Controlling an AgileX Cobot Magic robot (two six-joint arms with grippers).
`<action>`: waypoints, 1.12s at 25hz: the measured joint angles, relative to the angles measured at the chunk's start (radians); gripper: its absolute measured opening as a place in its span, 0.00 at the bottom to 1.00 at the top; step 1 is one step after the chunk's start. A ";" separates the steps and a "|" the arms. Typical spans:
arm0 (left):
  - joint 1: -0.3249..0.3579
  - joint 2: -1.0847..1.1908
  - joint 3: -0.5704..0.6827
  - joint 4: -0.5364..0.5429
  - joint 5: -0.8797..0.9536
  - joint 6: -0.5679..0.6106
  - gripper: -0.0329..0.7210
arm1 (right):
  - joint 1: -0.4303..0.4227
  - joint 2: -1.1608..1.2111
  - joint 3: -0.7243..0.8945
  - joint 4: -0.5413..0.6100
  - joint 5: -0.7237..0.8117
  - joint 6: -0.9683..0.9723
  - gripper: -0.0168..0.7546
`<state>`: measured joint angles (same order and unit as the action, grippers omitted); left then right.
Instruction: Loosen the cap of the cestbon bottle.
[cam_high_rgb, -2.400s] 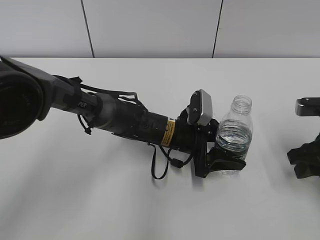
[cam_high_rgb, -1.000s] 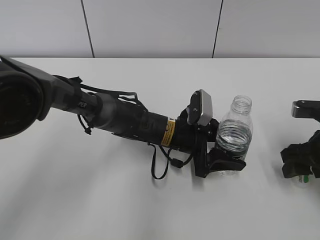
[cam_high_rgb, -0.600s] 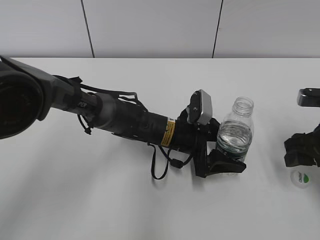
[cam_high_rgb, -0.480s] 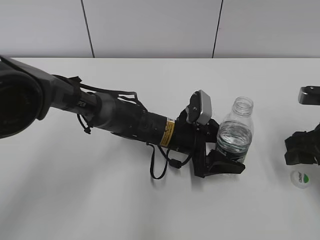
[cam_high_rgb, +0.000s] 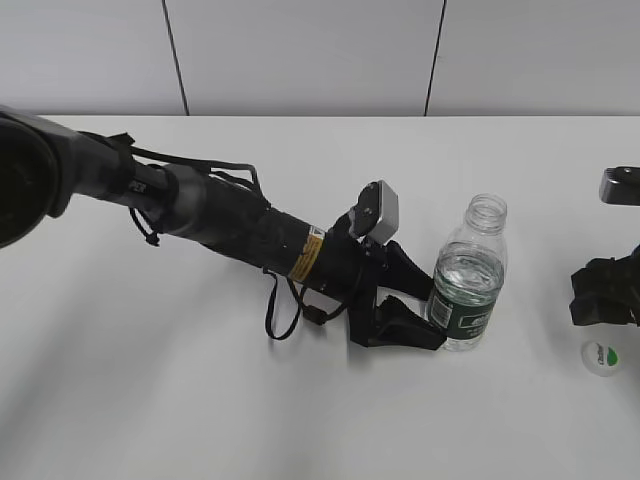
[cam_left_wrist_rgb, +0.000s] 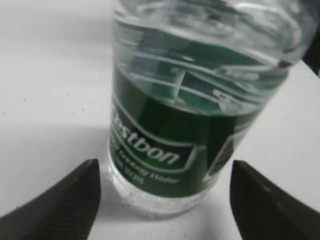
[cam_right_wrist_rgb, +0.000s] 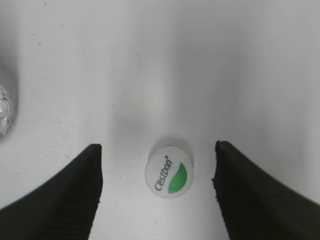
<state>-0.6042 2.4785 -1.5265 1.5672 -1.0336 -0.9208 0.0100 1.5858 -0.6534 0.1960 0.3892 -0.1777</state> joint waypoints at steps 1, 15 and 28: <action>0.005 -0.009 0.000 0.024 0.007 -0.011 0.86 | 0.000 0.000 0.000 0.000 0.000 0.000 0.71; 0.101 -0.092 -0.002 0.171 0.098 -0.076 0.86 | 0.000 0.000 0.000 0.004 0.000 0.001 0.71; 0.106 -0.227 0.000 0.168 0.576 -0.154 0.86 | 0.000 0.000 0.000 0.012 0.000 0.001 0.71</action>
<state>-0.4982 2.2512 -1.5265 1.7348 -0.4580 -1.0752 0.0100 1.5858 -0.6534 0.2082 0.3892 -0.1769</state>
